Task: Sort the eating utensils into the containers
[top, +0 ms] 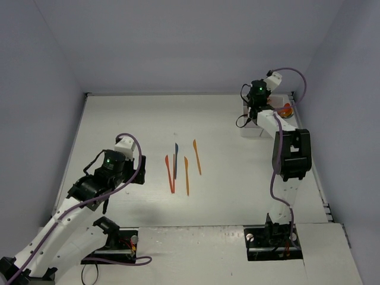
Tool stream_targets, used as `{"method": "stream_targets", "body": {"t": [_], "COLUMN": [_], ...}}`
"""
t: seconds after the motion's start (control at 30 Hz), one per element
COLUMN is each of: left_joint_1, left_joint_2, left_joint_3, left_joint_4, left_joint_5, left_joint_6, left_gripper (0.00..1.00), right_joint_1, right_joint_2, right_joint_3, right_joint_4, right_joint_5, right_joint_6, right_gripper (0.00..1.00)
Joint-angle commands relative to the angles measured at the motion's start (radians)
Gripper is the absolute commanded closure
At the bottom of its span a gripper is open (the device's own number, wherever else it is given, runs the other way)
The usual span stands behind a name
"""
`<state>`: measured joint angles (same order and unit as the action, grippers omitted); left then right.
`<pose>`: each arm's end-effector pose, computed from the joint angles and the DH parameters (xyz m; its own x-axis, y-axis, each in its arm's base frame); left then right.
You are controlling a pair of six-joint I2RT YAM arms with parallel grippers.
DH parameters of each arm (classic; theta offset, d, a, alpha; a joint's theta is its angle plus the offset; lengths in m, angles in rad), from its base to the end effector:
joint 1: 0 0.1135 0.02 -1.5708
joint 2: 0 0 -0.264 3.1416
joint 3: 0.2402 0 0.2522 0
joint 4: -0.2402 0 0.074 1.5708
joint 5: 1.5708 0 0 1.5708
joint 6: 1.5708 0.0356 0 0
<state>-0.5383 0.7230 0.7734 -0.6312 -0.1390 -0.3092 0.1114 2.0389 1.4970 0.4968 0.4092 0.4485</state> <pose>0.1356 -0.0752 0.3005 -0.5730 -0.0088 -0.8195 0.2456 0.9521 -0.1820 0.4850 0.0400 0.2694 0.0867 0.4100 -0.9080 0.2835 0.8636 0.4170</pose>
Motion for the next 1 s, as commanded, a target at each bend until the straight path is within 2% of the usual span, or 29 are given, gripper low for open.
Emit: {"method": "stream_targets", "body": {"t": [0.0, 0.1, 0.27, 0.47, 0.57, 0.77, 0.97], "left_joint_1": [-0.011, -0.016, -0.022, -0.022, -0.022, -0.022, -0.033], "left_joint_2": [0.007, 0.006, 0.001, -0.012, -0.006, 0.150, 0.409], "left_joint_3": [0.023, 0.023, 0.024, 0.024, 0.029, 0.119, 0.296], "left_joint_4": [0.033, 0.033, 0.033, 0.031, 0.032, 0.036, 0.038], "left_joint_5": [-0.005, -0.006, -0.005, 0.008, 0.022, 0.087, 0.173], "left_joint_6": [-0.013, -0.013, -0.013, -0.023, -0.060, -0.197, -0.261], "left_gripper": [0.13, 0.13, 0.13, 0.13, 0.14, 0.19, 0.23], "right_joint_1": [0.013, 0.022, 0.042, 0.050, 0.050, 0.049, 0.048], "right_joint_2": [-0.019, -0.044, -0.105, -0.287, -0.390, -0.589, -0.824], "right_joint_3": [0.005, -0.018, -0.070, -0.167, -0.184, -0.197, -0.329], "right_joint_4": [0.086, 0.085, 0.071, 0.032, -0.066, -0.340, -0.578], "right_joint_5": [0.002, -0.011, -0.028, -0.044, -0.084, -0.177, -0.280], "right_joint_6": [0.025, 0.029, 0.013, 0.003, -0.017, -0.061, -0.074], "right_gripper": [0.93, 0.82, 0.73, 0.72, 0.72, 0.70, 0.63]}}
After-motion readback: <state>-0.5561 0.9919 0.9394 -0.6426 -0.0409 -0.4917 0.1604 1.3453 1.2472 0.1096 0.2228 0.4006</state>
